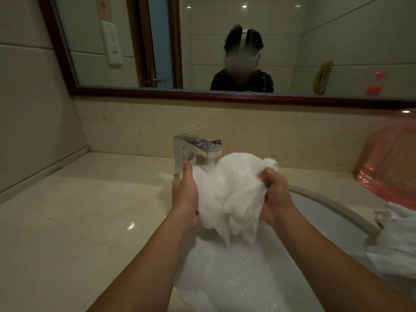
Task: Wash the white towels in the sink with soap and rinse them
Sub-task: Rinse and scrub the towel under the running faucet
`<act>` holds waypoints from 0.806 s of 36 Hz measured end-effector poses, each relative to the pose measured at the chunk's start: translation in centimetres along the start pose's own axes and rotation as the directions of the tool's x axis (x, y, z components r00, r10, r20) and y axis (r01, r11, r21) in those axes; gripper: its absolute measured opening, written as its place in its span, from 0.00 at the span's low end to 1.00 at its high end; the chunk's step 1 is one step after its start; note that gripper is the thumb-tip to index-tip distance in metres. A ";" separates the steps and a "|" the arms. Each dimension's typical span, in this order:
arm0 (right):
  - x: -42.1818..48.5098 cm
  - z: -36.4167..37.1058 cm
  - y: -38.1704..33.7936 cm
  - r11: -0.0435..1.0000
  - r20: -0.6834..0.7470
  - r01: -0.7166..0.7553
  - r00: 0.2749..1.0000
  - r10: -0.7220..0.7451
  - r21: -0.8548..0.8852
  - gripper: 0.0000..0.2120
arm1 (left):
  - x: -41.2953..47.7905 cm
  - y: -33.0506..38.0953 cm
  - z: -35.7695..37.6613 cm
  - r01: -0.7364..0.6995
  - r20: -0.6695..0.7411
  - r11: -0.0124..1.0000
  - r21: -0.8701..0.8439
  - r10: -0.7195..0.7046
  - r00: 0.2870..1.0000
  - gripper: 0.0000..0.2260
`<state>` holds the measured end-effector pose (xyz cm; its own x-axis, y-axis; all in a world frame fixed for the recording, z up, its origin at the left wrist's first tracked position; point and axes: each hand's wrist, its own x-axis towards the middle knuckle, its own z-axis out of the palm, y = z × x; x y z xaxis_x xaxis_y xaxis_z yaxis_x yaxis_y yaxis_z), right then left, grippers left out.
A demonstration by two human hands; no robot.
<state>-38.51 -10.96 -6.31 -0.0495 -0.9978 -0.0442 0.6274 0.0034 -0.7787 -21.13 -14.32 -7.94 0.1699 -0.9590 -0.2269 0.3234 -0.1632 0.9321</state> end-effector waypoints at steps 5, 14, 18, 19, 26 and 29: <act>-0.2 -0.3 -0.9 0.993 0.084 0.090 0.992 -0.096 0.077 0.19 | -1.6 1.0 0.3 0.212 0.153 0.977 0.002 -0.210 0.966 0.34; -0.2 -0.3 -1.9 0.952 0.043 0.232 0.969 -0.245 0.199 0.23 | -2.1 1.2 1.4 0.301 0.259 0.951 -0.066 -0.275 0.926 0.39; 0.2 -0.8 -1.5 0.965 -0.049 0.210 0.978 -0.205 0.159 0.21 | -1.4 1.0 2.0 0.252 0.226 0.960 -0.124 -0.220 0.949 0.36; 0.4 -0.9 -1.3 0.967 -0.061 0.205 0.978 -0.198 0.151 0.22 | -1.3 1.0 2.0 0.242 0.211 0.961 -0.133 -0.212 0.954 0.34; 0.9 -0.5 1.1 1.000 -0.082 0.003 0.997 -0.002 0.020 0.18 | 0.6 0.6 0.8 0.146 -0.018 0.962 -0.231 -0.155 0.988 0.29; 1.2 0.0 2.2 0.993 -0.151 -0.068 0.987 0.053 -0.098 0.20 | 0.1 1.7 -0.1 0.102 -0.071 0.941 -0.324 -0.132 0.989 0.30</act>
<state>-37.16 -12.16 -8.05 -0.1330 -0.9748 -0.1793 0.5499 0.0779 -0.8316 -20.51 -14.70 -6.40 0.1919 -0.9102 -0.3671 0.6231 -0.1760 0.7621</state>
